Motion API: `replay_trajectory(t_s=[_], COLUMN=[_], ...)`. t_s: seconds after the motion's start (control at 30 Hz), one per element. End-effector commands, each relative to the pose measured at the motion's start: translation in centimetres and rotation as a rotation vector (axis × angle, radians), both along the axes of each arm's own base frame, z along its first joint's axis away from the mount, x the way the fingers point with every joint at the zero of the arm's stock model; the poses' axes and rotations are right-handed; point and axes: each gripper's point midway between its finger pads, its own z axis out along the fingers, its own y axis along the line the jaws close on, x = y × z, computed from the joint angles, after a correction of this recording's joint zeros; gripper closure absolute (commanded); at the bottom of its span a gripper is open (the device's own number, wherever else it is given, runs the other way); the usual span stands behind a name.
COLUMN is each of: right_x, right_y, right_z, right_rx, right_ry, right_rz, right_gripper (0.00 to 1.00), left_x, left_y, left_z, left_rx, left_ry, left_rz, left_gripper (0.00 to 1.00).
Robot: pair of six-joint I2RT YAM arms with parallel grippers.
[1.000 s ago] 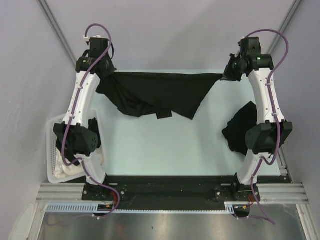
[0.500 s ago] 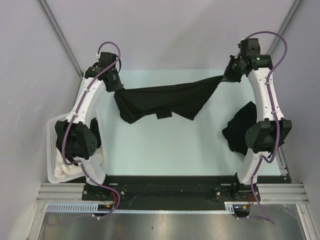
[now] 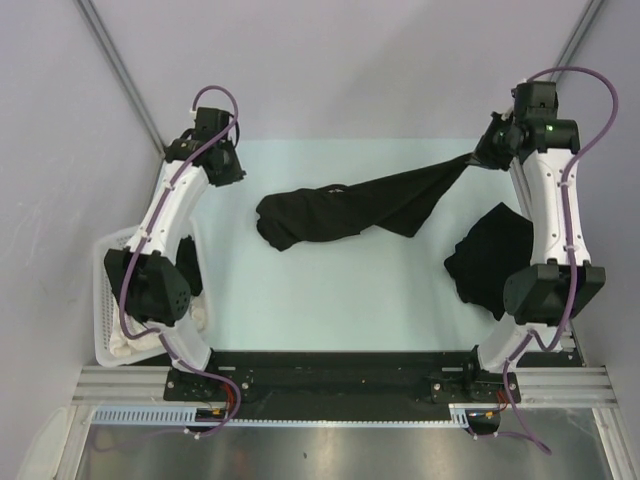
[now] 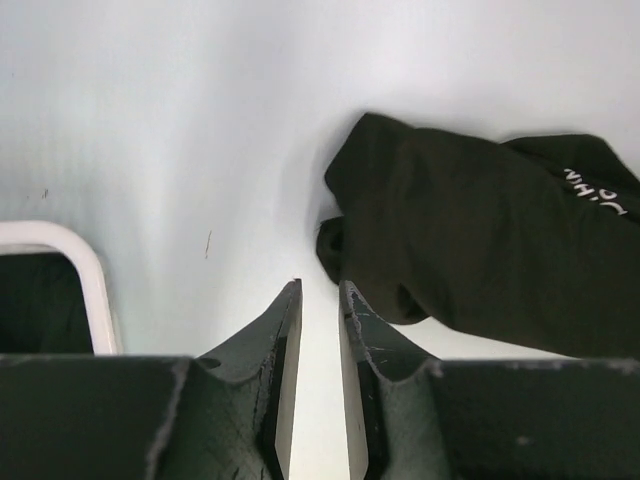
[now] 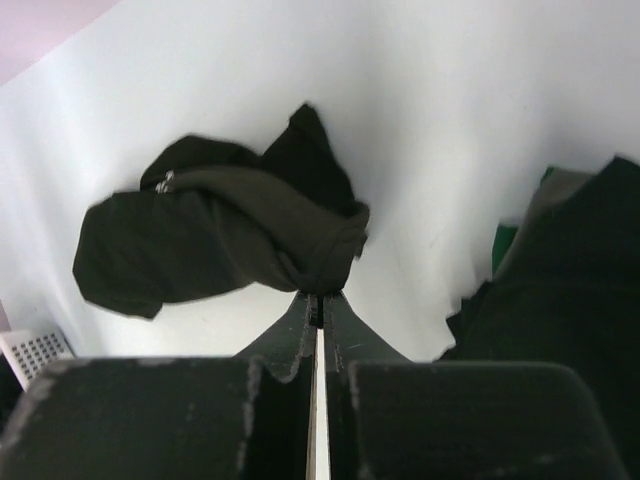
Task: Fold and stack the t-shirts
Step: Flatten the tshirt out
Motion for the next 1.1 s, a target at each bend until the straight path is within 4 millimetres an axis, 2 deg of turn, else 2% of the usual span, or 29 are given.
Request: replay_trajectory(t_s=[0.0,0.13,0.17,0.27,0.3,0.37,0.4,0.47,0.53,0.63,0.73,0.8,0.83,1.07], right_x=[-3.2,-6.1,-6.9,-8.3,-8.8,-9.1,-9.2,-9.5,-9.7,-10.2,-10.5,-10.5,-10.5,-11.1], right_y=[0.7,1.5,1.7,2.0,2.1,2.4,2.5,2.8,2.9,2.9,2.8,2.7,2.8,2.4], right_z=[1.9,-1.1,-2.7,-3.4,-3.8,-4.0,-3.8,-3.9,-4.0,-4.4,-4.6,-4.7,-4.9,-5.2], right_rx=[0.016,0.049,0.056,0.054,0.053,0.049,0.047,0.043,0.041,0.028,0.018,0.015,0.018,0.001], right_ry=[-0.048,0.042,0.086,0.093,0.102,0.109,0.104,0.112,0.121,0.145,0.157,0.166,0.174,0.200], right_rz=[0.003,0.021,0.025,0.039,0.043,0.055,0.060,0.069,0.074,0.077,0.074,0.071,0.073,0.064], right_gripper=[1.00,1.00,1.00,1.00,1.00,1.00,1.00,1.00,1.00,1.00,1.00,1.00,1.00,1.00], left_x=[-0.5,0.6,1.2,2.6,3.3,4.3,4.8,5.8,7.0,8.0,8.7,9.0,9.1,9.2], left_y=[-0.1,-1.3,-1.8,-3.4,-3.8,-4.6,-4.8,-5.3,-5.7,-5.8,-5.3,-4.9,-4.6,-3.1], left_z=[1.5,-1.7,-3.2,-4.3,-5.6,-6.1,-7.6,-7.9,-9.1,-10.6,-11.5,-11.9,-12.4,-14.5], left_rx=[-0.015,-0.040,-0.042,-0.056,-0.055,-0.068,-0.072,-0.088,-0.093,-0.080,-0.054,-0.048,-0.050,-0.093], left_ry=[-0.079,-0.012,0.018,0.019,0.037,0.039,0.062,0.054,0.062,0.077,0.084,0.084,0.091,0.127], left_rz=[-0.013,-0.029,-0.036,-0.072,-0.076,-0.083,-0.083,-0.089,-0.094,-0.096,-0.081,-0.068,-0.054,0.011], left_gripper=[0.73,0.74,0.74,0.74,0.74,0.74,0.74,0.72,0.71,0.69,0.59,0.55,0.50,0.45])
